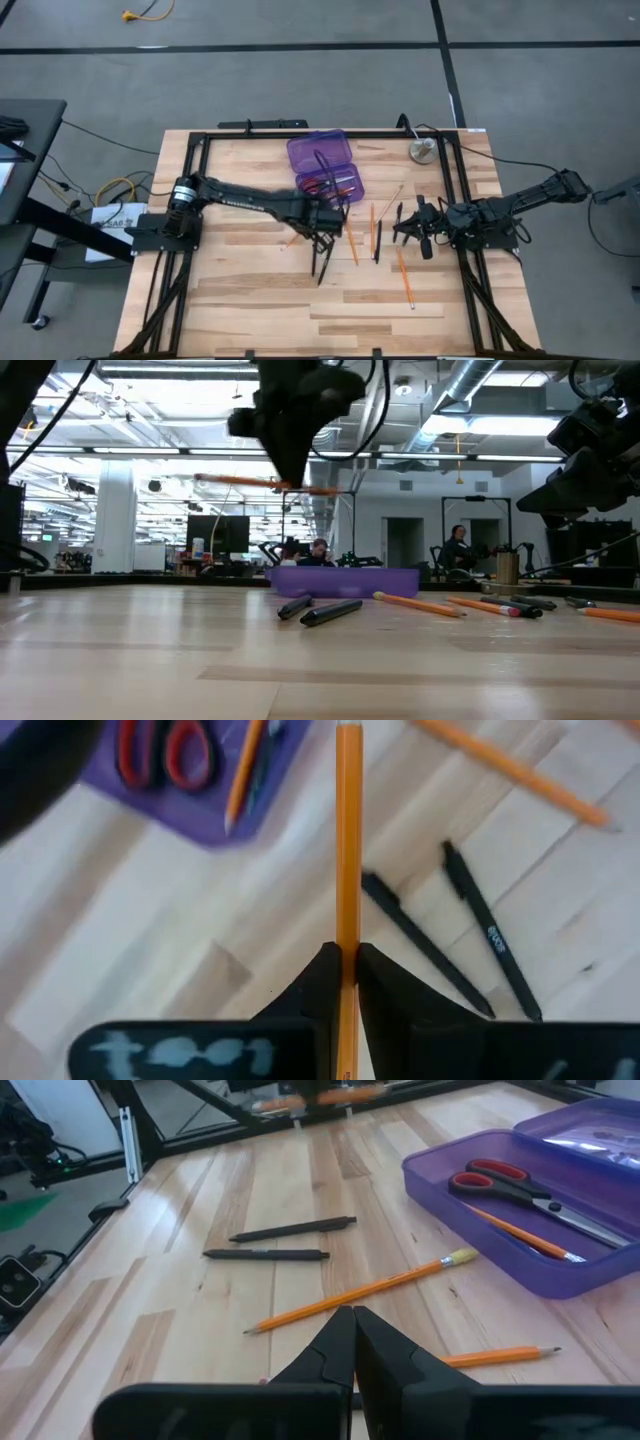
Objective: Pick & place school supplies into a supply box
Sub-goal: Put the yellow pencil into the purple supply box
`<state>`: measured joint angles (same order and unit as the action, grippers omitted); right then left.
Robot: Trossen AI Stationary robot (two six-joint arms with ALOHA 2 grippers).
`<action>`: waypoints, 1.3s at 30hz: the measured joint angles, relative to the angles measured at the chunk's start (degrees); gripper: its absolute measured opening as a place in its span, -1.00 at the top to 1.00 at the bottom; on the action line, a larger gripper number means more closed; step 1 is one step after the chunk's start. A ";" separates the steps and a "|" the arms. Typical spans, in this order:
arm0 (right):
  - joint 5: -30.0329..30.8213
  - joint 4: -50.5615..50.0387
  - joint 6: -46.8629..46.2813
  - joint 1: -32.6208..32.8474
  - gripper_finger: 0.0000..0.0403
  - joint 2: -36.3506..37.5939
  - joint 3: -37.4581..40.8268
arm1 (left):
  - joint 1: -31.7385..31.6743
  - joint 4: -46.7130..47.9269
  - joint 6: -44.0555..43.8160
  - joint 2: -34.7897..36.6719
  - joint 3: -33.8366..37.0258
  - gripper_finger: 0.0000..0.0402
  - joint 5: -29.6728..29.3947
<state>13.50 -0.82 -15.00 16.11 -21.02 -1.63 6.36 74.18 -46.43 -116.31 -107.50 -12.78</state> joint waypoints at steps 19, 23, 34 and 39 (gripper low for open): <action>0.04 0.00 0.50 0.01 1.00 0.00 0.00 | -19.27 -15.27 23.26 -0.92 -3.84 0.93 3.97; 0.04 0.02 0.50 -0.01 1.00 0.02 0.00 | -21.22 -18.54 26.21 -4.15 -3.74 0.93 6.76; 0.04 0.02 0.68 0.00 1.00 0.02 0.01 | -22.33 -19.47 31.10 -11.45 -3.72 0.93 7.89; 0.04 0.02 0.82 -0.01 1.00 0.02 0.01 | -22.35 -20.26 31.57 -11.43 -3.72 0.93 7.77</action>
<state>13.54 -0.80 -14.19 16.10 -21.00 -1.62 -15.99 53.91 -14.86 -127.74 -111.22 -5.01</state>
